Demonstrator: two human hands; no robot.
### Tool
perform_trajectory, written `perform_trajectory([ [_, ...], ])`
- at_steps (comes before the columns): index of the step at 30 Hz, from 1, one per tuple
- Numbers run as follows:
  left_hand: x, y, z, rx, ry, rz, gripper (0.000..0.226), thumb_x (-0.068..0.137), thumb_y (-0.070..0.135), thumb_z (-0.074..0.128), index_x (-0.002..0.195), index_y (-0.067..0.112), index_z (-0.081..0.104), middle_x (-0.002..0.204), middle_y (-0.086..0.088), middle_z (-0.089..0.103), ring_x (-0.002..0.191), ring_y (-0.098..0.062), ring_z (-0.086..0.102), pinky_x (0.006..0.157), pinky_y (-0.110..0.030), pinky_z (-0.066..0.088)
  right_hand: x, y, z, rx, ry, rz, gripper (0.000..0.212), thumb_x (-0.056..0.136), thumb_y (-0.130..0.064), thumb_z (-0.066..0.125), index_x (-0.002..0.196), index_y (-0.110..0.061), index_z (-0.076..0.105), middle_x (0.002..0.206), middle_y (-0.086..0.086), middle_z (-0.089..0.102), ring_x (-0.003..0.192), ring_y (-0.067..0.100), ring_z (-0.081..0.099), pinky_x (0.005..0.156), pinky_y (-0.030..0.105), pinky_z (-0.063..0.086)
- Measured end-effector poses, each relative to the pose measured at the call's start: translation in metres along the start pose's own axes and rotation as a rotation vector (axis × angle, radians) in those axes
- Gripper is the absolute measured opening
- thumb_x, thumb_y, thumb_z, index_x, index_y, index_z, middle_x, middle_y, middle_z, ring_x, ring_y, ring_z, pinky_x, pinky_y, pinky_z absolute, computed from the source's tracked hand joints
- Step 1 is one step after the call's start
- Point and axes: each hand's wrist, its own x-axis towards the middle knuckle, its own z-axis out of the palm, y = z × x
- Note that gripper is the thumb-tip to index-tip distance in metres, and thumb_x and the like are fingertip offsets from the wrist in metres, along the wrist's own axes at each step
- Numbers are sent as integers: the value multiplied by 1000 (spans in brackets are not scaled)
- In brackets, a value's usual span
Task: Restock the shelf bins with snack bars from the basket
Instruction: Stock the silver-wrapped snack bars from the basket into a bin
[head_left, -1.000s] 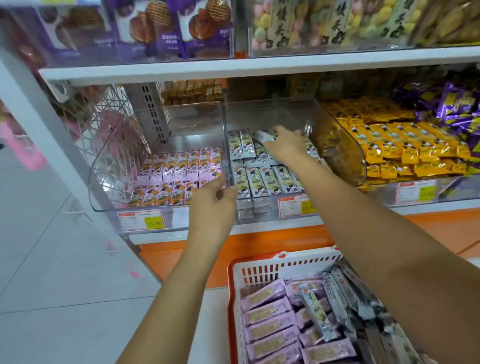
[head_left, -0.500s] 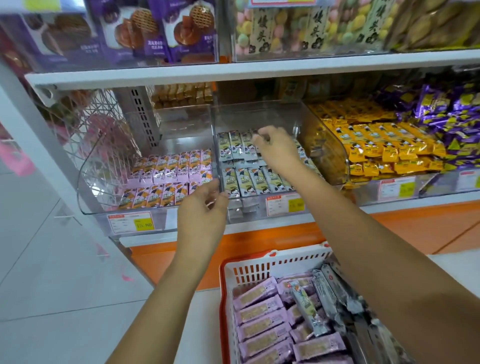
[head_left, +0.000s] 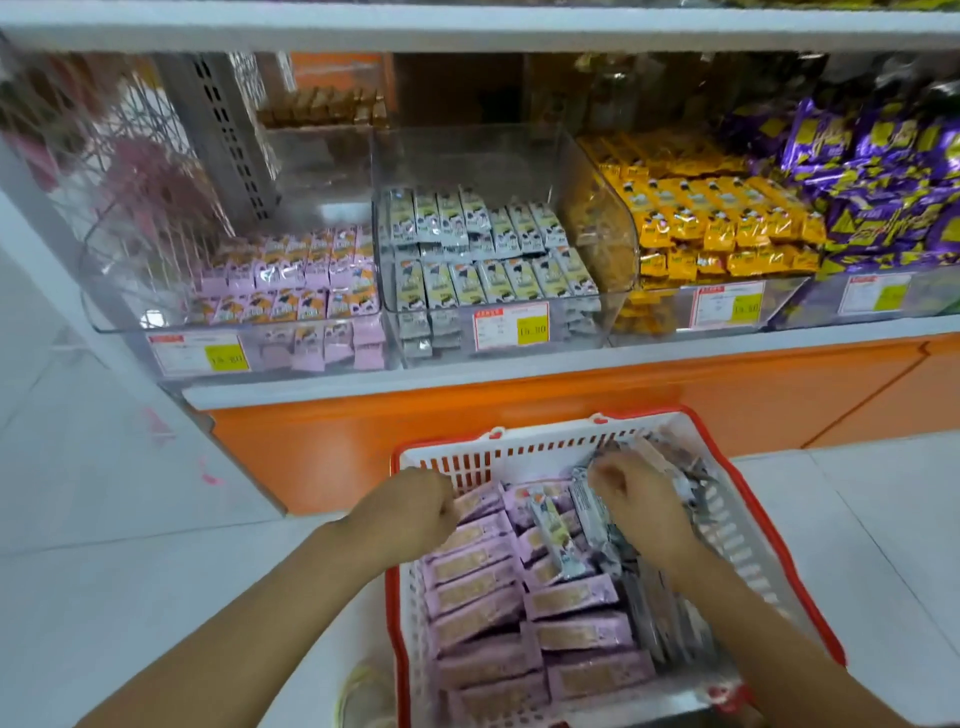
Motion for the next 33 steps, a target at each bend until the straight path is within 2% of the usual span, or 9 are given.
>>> perform_trajectory([
  [3, 1, -5, 20, 116, -155, -85, 22, 96, 26, 46, 96, 8, 59, 94, -11, 58, 98, -28, 60, 77, -33, 48, -18, 39, 31, -164, -186, 257, 53, 98, -31, 50, 143, -7, 39, 144, 12, 41, 114, 30, 55, 91, 39, 49],
  [6, 0, -11, 33, 221, -197, -211, 31, 97, 25, 44, 119, 6, 54, 96, -4, 55, 100, -23, 60, 76, -29, 47, -31, 49, 53, -192, -182, 341, 56, 98, -36, 48, 143, -4, 35, 147, 14, 31, 125, 30, 42, 97, 36, 42],
  [9, 5, -17, 39, 170, -187, -246, 20, 96, 25, 44, 100, 11, 57, 74, 4, 45, 81, -17, 54, 62, -23, 41, -36, 48, 71, -275, -117, 339, 51, 99, -36, 48, 140, -6, 42, 143, 14, 35, 128, 32, 36, 102, 39, 36],
  [12, 8, -20, 39, 124, -177, -267, 17, 96, 28, 45, 89, 14, 50, 72, 5, 44, 77, -16, 52, 55, -21, 36, -36, 40, 84, -82, -36, 332, 37, 99, -23, 50, 133, -9, 49, 133, 15, 40, 113, 34, 46, 86, 42, 46],
  [15, 9, -21, 41, 121, -166, -268, 21, 96, 30, 46, 99, 12, 56, 74, 5, 45, 80, -16, 54, 57, -21, 39, -36, 34, 97, 60, -9, 231, 7, 99, -11, 49, 104, -12, 53, 108, 12, 50, 82, 27, 48, 69, 37, 38],
  [19, 11, -22, 42, 115, -160, -270, 18, 96, 30, 46, 97, 13, 54, 72, 5, 45, 78, -15, 54, 53, -20, 37, -35, 32, 102, 142, -7, 252, 7, 99, -19, 54, 104, -16, 50, 94, 9, 56, 64, 16, 46, 58, 25, 31],
  [22, 12, -23, 43, 114, -146, -267, 20, 96, 30, 46, 100, 13, 55, 72, 6, 44, 79, -14, 53, 55, -19, 37, -35, 28, 103, 199, -21, 329, 44, 88, -35, 69, 119, -15, 47, 119, 9, 52, 98, 24, 54, 81, 41, 47],
  [25, 11, -22, 41, 104, -151, -257, 22, 96, 30, 46, 103, 12, 56, 73, 6, 44, 80, -14, 53, 57, -20, 38, -34, 19, 104, 115, -91, 356, 93, 81, -43, 74, 150, -13, 19, 155, 5, 22, 142, 26, 23, 108, 47, 37],
  [33, 10, -23, 38, 75, -175, -224, 25, 96, 33, 48, 103, 11, 57, 74, 4, 47, 81, -16, 54, 65, -24, 42, -24, 9, 109, -20, -102, 316, 68, 97, -29, 51, 152, -10, 15, 150, 15, 28, 141, 32, 22, 110, 44, 30],
])
